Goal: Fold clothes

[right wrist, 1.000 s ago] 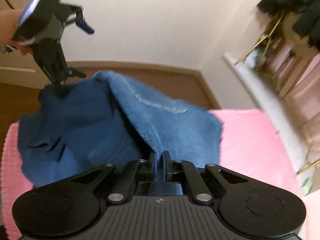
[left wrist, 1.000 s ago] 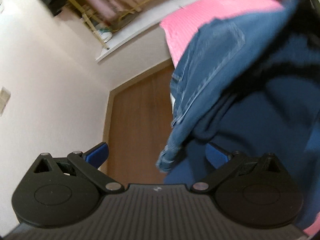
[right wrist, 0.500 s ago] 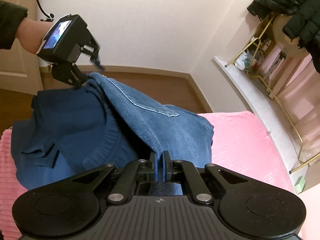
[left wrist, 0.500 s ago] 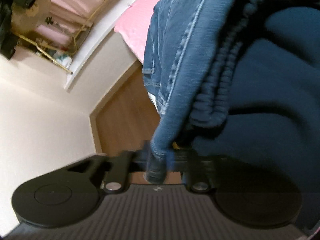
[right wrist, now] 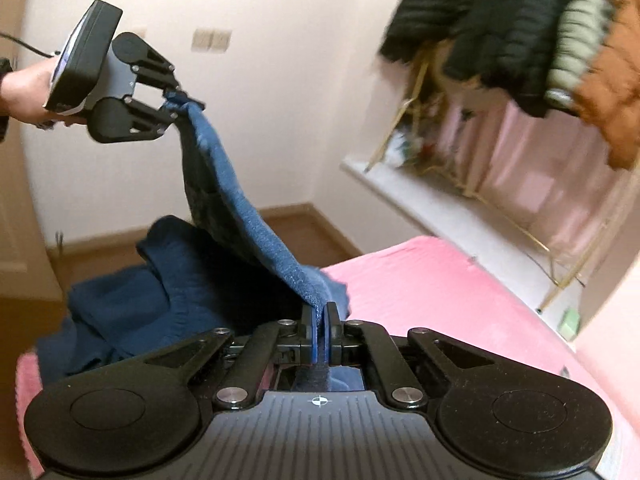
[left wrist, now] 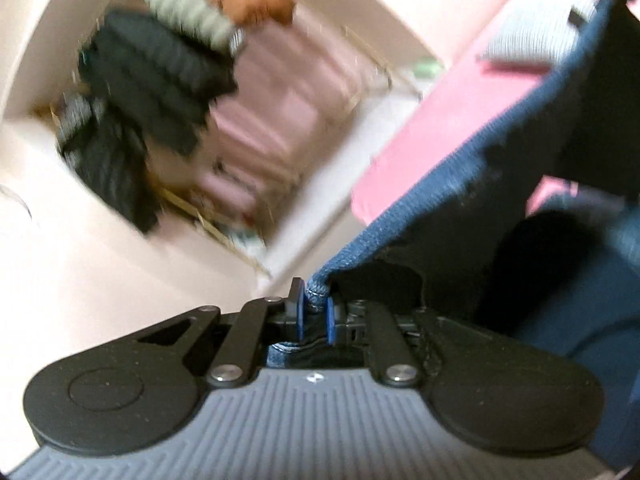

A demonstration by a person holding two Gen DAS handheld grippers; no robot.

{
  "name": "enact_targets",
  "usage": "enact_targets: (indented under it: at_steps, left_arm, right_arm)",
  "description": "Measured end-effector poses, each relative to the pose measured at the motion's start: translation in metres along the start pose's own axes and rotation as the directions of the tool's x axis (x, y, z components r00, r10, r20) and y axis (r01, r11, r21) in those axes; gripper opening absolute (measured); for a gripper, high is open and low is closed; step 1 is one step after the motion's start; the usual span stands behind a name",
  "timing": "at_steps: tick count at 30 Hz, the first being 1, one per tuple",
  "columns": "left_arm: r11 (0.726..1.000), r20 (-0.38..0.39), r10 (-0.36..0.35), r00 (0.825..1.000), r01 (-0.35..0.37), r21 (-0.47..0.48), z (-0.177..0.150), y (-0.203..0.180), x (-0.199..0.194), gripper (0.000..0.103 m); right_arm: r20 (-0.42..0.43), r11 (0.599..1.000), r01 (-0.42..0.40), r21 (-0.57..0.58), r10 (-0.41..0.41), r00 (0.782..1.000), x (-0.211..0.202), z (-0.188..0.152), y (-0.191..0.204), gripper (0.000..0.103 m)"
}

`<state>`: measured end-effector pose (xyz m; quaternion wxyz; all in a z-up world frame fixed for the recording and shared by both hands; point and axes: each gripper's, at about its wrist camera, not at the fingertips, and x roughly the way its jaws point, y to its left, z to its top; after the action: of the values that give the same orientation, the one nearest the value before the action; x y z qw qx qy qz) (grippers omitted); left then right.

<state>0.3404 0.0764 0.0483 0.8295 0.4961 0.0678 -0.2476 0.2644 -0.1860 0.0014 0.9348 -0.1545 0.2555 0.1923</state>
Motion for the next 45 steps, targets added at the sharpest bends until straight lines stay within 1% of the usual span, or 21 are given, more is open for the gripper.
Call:
enact_targets:
  at_steps: [4,8,11,12,14,16,18,20,22,23,24,25,26,27,28,30,32,35,37,41,45]
  left_arm:
    - [0.995,0.1,0.022,0.995,-0.032,0.097,0.088,-0.022,-0.055,0.009]
    - [0.981,0.2,0.0,0.98,-0.039,0.189,0.189,-0.076,-0.107,0.009]
    - [0.957,0.281,-0.092,0.955,0.007,0.29,0.264,-0.137,-0.146,0.009]
    - [0.944,0.304,-0.14,0.942,0.034,0.328,0.287,-0.16,-0.155,0.009]
    - [0.911,0.345,-0.247,0.906,0.095,0.402,0.333,-0.202,-0.167,0.009]
    - [0.869,0.378,-0.37,0.849,0.171,0.465,0.377,-0.248,-0.176,0.009]
    - [0.814,0.407,-0.5,0.764,0.254,0.523,0.415,-0.313,-0.2,0.01]
    - [0.759,0.393,-0.602,0.695,0.347,0.551,0.454,-0.376,-0.21,0.012]
    - [0.655,0.302,-0.73,0.613,0.503,0.564,0.484,-0.439,-0.217,0.014]
    - [0.588,0.249,-0.786,0.567,0.558,0.586,0.488,-0.466,-0.22,0.018]
    - [0.529,0.211,-0.826,0.523,0.59,0.609,0.485,-0.49,-0.223,0.023]
    - [0.5,0.201,-0.847,0.491,0.612,0.613,0.478,-0.505,-0.226,0.028]
    - [0.475,0.187,-0.867,0.462,0.652,0.59,0.468,-0.51,-0.224,0.032]
    - [0.449,0.173,-0.885,0.431,0.694,0.563,0.459,-0.514,-0.222,0.036]
    - [0.437,0.151,-0.892,0.426,0.727,0.529,0.452,-0.514,-0.212,0.041]
    - [0.417,0.104,-0.902,0.418,0.787,0.455,0.438,-0.513,-0.19,0.042]
    - [0.436,0.052,-0.889,0.456,0.803,0.406,0.42,-0.515,-0.17,0.041]
    - [0.477,0.016,-0.86,0.51,0.794,0.378,0.389,-0.511,-0.145,0.043]
    - [0.499,0.012,-0.851,0.525,0.801,0.33,0.382,-0.498,-0.119,0.048]
    - [0.513,-0.011,-0.85,0.527,0.832,0.213,0.37,-0.502,-0.089,0.05]
    - [0.507,-0.007,-0.857,0.516,0.844,0.175,0.388,-0.514,-0.07,0.053]
  right_arm:
    - [0.049,0.995,-0.012,0.1,0.008,0.999,-0.097,-0.036,-0.018,0.001]
    - [0.081,0.979,-0.05,0.198,0.034,0.996,-0.211,-0.095,-0.021,0.001]
    - [0.066,0.956,-0.041,0.29,0.023,0.998,-0.296,-0.147,-0.027,0.001]
    - [0.058,0.941,-0.041,0.335,0.023,0.998,-0.318,-0.167,-0.03,0.001]
    - [-0.008,0.898,0.038,0.438,-0.039,0.999,-0.349,-0.207,-0.031,0.001]
    - [-0.088,0.836,0.134,0.532,-0.102,0.991,-0.378,-0.248,-0.032,0.001]
    - [-0.174,0.758,0.23,0.61,-0.156,0.972,-0.407,-0.289,-0.033,0.001]
    - [-0.264,0.665,0.326,0.672,-0.197,0.944,-0.436,-0.329,-0.034,0.001]
    - [-0.355,0.559,0.419,0.715,-0.226,0.907,-0.465,-0.37,-0.035,0.001]
    - [-0.401,0.503,0.464,0.73,-0.235,0.885,-0.48,-0.39,-0.035,0.001]
    - [-0.446,0.444,0.507,0.739,-0.241,0.862,-0.495,-0.41,-0.035,0.008]
    - [-0.491,0.383,0.548,0.744,-0.243,0.836,-0.509,-0.431,-0.036,0.03]
    - [-0.535,0.321,0.587,0.743,-0.243,0.809,-0.524,-0.451,-0.036,0.046]
    - [-0.577,0.257,0.624,0.738,-0.238,0.781,-0.538,-0.471,-0.037,0.076]
    - [-0.593,0.223,0.635,0.739,-0.231,0.771,-0.545,-0.481,-0.033,0.079]
    - [-0.604,0.179,0.639,0.748,-0.216,0.767,-0.552,-0.493,-0.024,0.078]
    - [-0.608,0.164,0.636,0.754,-0.194,0.77,-0.551,-0.497,-0.023,0.079]
    - [-0.598,0.161,0.616,0.771,-0.151,0.787,-0.522,-0.487,-0.031,0.079]
    - [-0.599,0.156,0.614,0.774,-0.136,0.789,-0.504,-0.489,-0.037,0.079]
    - [-0.615,0.107,0.628,0.771,-0.13,0.778,-0.483,-0.506,-0.055,0.079]
    - [-0.648,0.044,0.658,0.751,-0.137,0.749,-0.482,-0.541,-0.084,0.079]
